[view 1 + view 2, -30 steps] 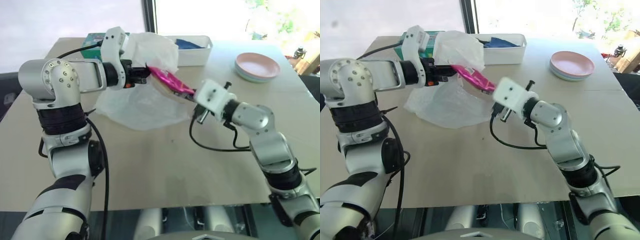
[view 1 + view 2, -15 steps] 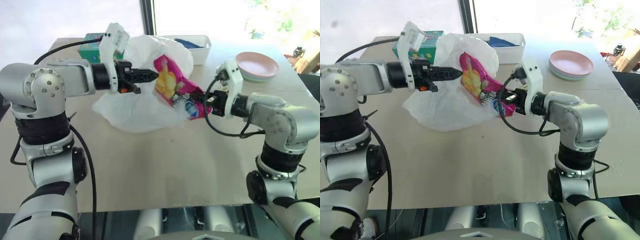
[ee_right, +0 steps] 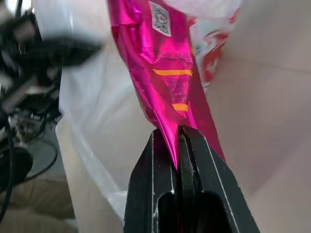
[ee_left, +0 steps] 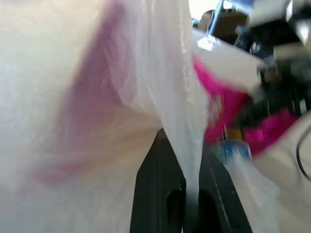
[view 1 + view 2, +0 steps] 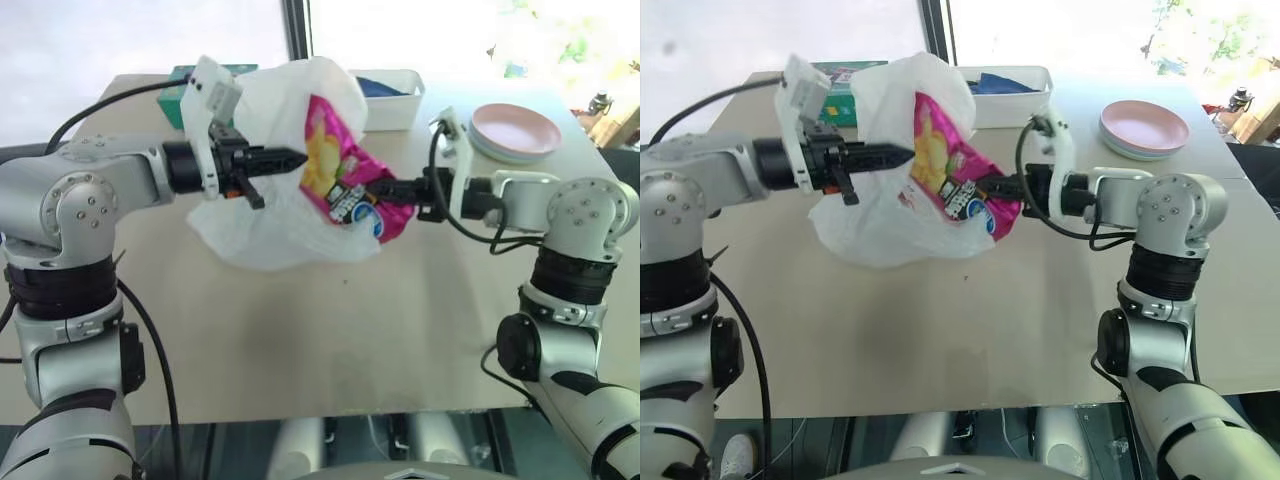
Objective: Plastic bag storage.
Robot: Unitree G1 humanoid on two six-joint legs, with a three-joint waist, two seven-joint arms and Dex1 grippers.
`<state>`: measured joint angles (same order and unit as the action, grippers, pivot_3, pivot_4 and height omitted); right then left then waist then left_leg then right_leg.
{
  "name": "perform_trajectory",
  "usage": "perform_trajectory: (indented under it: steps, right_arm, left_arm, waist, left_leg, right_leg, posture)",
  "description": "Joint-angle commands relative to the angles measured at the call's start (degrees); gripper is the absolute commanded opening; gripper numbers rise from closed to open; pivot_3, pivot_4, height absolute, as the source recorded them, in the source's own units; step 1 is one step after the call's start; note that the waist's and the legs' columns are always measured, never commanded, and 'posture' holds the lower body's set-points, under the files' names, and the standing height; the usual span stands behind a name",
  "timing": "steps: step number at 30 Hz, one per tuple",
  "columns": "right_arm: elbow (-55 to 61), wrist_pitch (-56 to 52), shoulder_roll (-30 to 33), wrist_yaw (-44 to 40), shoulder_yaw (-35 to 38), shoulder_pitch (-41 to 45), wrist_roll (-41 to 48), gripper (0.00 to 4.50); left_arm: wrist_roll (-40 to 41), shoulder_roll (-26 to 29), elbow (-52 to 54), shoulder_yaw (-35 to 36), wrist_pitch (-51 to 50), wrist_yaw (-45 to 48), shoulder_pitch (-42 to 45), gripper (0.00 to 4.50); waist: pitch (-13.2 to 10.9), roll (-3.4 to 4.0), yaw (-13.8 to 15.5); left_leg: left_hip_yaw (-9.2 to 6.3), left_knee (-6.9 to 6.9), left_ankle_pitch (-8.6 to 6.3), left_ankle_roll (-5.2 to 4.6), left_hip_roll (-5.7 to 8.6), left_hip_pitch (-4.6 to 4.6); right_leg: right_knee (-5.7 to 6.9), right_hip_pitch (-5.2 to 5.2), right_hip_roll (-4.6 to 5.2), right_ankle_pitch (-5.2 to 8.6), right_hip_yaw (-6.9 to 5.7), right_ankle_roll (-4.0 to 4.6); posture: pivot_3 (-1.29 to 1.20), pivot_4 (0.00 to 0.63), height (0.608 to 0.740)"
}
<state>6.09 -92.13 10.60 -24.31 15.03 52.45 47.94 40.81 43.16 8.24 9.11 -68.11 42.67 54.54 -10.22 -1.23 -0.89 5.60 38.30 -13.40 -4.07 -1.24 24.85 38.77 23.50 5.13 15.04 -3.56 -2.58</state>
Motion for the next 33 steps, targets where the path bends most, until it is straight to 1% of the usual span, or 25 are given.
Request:
perform_trajectory:
  steps: [1, 4, 6, 9, 11, 12, 14, 17, 19, 21, 23, 25, 27, 29, 30, 33]
  right_arm:
    - [0.7, -0.4, -0.3, 4.7, 1.7, -0.2, 7.7, 0.08]
    - [1.3, -0.4, -1.2, 10.1, 4.7, -0.5, 12.8, 0.08]
    - [0.9, -0.4, -3.7, 15.0, 7.7, -0.2, 15.2, 0.08]
    - [-1.1, -0.4, -7.9, 22.2, 12.7, 1.3, 18.7, 0.08]
    - [-3.7, 0.0, -11.2, 27.5, 17.7, 3.4, 19.0, 0.08]
    - [-4.7, 0.0, -11.9, 29.1, 19.1, 4.2, 19.1, 0.08]
    - [-5.8, 0.9, -12.4, 32.5, 21.1, 5.1, 18.9, 0.08]
    - [-7.0, 2.8, -11.9, 37.6, 23.7, 6.1, 17.9, 0.08]
    - [-8.7, 4.3, -11.6, 41.1, 26.2, 6.9, 18.3, 0.08]
    - [-9.7, 5.6, -12.0, 44.6, 28.3, 7.4, 20.4, 0.08]
    - [-9.2, 5.5, -12.2, 46.5, 28.6, 7.3, 22.3, 0.08]
    - [-6.4, 4.5, -11.3, 45.8, 26.1, 6.1, 23.1, 0.08]
    - [-1.2, 2.9, -8.3, 42.2, 19.3, 3.6, 21.2, 0.08]
    - [4.5, 4.0, -4.2, 38.6, 10.2, 0.2, 16.9, 0.08]
    - [8.2, 7.8, -0.7, 35.6, 3.7, -2.0, 12.8, 0.08]
    - [16.3, 18.5, 7.2, 27.6, -9.8, -6.6, 3.1, 0.08]
  left_arm:
    - [-0.4, 0.4, -0.3, 1.0, 2.0, -0.9, 2.3, 0.00]
    - [1.6, 0.8, 0.0, 1.8, 1.3, 0.2, 2.7, 0.00]
    - [5.4, 3.1, 2.2, 1.9, -2.5, 3.7, 1.4, 0.00]
    - [8.5, 6.7, 5.9, 1.0, -4.2, 8.0, -1.7, 0.00]
    - [8.7, 8.8, 7.9, -0.1, -3.8, 9.2, -4.0, 0.00]
    - [8.9, 9.1, 8.3, -0.1, -4.0, 9.0, -4.4, 0.00]
    - [9.0, 9.8, 8.6, -0.1, -4.1, 8.8, -5.0, 0.00]
    - [6.2, 12.1, 9.7, -1.9, -1.1, 9.0, -6.9, 0.00]
    - [5.7, 11.4, 9.7, -2.1, -0.2, 7.7, -7.0, 0.00]
    - [3.7, 8.0, 7.6, -1.9, 1.6, 3.4, -4.8, 0.00]
    - [1.5, 4.5, 3.9, -1.6, 3.3, -0.6, -1.4, 0.00]
    - [-0.8, 1.2, -0.1, -1.9, 4.7, -3.9, 2.0, 0.00]
    - [-3.3, -1.2, -3.4, -2.8, 6.7, -6.3, 4.3, 0.00]
    - [-2.4, -3.5, -6.0, -2.3, 5.6, -6.6, 6.6, 0.00]
    - [-1.8, -4.5, -6.8, -2.1, 4.6, -6.6, 7.5, 0.00]
    - [1.2, -6.3, -8.5, 1.2, -0.2, -7.8, 8.9, 0.00]
  waist:
    - [0.0, 0.00, -0.1]
    - [0.0, 0.00, -0.1]
    - [0.0, 0.00, -0.1]
    - [0.0, 0.02, -0.4]
    - [0.0, 0.02, -0.9]
    - [0.0, 0.02, -1.0]
    - [0.0, 0.02, -0.9]
    - [0.0, 0.02, -1.0]
    - [0.0, 0.02, -1.0]
    - [0.0, 0.02, -0.9]
    - [0.0, 0.02, -0.8]
    - [0.0, 0.02, -1.0]
    - [0.0, 0.03, -1.0]
    - [0.0, 0.03, -1.1]
    - [0.0, 0.02, -1.2]
    - [0.0, 0.03, -1.2]
  left_leg:
    - [0.04, -0.02, -0.01, -0.01, 0.00, 0.00]
    - [0.06, -0.03, -0.01, -0.02, -0.03, 0.01]
    - [0.05, -0.04, -0.01, -0.02, -0.04, 0.02]
    - [0.08, -0.05, -0.01, -0.02, -0.05, 0.01]
    - [0.09, -0.07, -0.01, -0.01, -0.08, -0.01]
    - [0.10, -0.07, -0.01, -0.01, -0.08, -0.02]
    - [0.06, -0.05, -0.01, 0.00, -0.06, 0.00]
    - [0.06, -0.05, -0.01, -0.01, -0.02, 0.01]
    - [0.05, -0.07, -0.01, -0.01, -0.03, 0.01]
    - [0.03, -0.08, -0.01, -0.01, -0.04, 0.02]
    - [0.01, -0.07, -0.01, -0.01, -0.03, 0.02]
    - [0.05, -0.06, -0.01, -0.02, -0.03, 0.04]
    - [0.06, -0.07, -0.01, -0.02, -0.03, 0.04]
    - [0.09, -0.11, -0.01, -0.02, -0.03, 0.03]
    - [0.10, -0.12, -0.01, -0.03, -0.03, 0.04]
    - [0.11, -0.13, -0.05, -0.10, -0.03, 0.10]
  right_leg:
    - [0.00, 0.03, 0.00, 0.00, 0.05, 0.00]
    - [-0.01, 0.06, -0.02, 0.00, 0.06, 0.00]
    - [-0.02, 0.06, -0.02, 0.00, 0.05, 0.00]
    - [-0.01, 0.08, -0.03, 0.00, 0.09, 0.00]
    - [0.01, 0.09, -0.03, 0.00, 0.10, 0.00]
    - [0.01, 0.09, -0.03, 0.00, 0.10, 0.00]
    - [0.04, 0.08, -0.01, 0.00, 0.05, 0.00]
    - [0.03, 0.08, 0.02, 0.00, 0.07, -0.01]
    - [0.02, 0.08, 0.01, 0.00, 0.06, 0.00]
    - [0.02, 0.08, 0.00, 0.00, 0.04, 0.00]
    - [0.02, 0.06, 0.01, 0.00, 0.06, 0.00]
    - [0.03, 0.08, -0.01, 0.00, 0.08, -0.01]
    - [0.01, 0.09, -0.04, 0.00, 0.08, -0.01]
    - [-0.04, 0.09, -0.06, 0.00, 0.12, -0.01]
    - [-0.10, 0.09, -0.07, 0.00, 0.13, -0.01]
    - [-0.26, 0.11, -0.08, 0.01, 0.12, -0.03]
  posture:
    - [0.00, 0.150, 0.740]
    - [0.00, 0.150, 0.740]
    - [0.00, 0.150, 0.740]
    - [0.00, 0.150, 0.740]
    - [0.00, 0.150, 0.740]
    - [0.00, 0.150, 0.740]
    - [0.00, 0.150, 0.740]
    - [0.00, 0.150, 0.740]
    - [0.00, 0.150, 0.740]
    - [0.00, 0.150, 0.740]
    - [0.00, 0.150, 0.740]
    - [0.00, 0.150, 0.740]
    - [0.00, 0.150, 0.740]
    - [0.00, 0.150, 0.740]
    - [0.00, 0.150, 0.740]
    - [0.00, 0.150, 0.740]
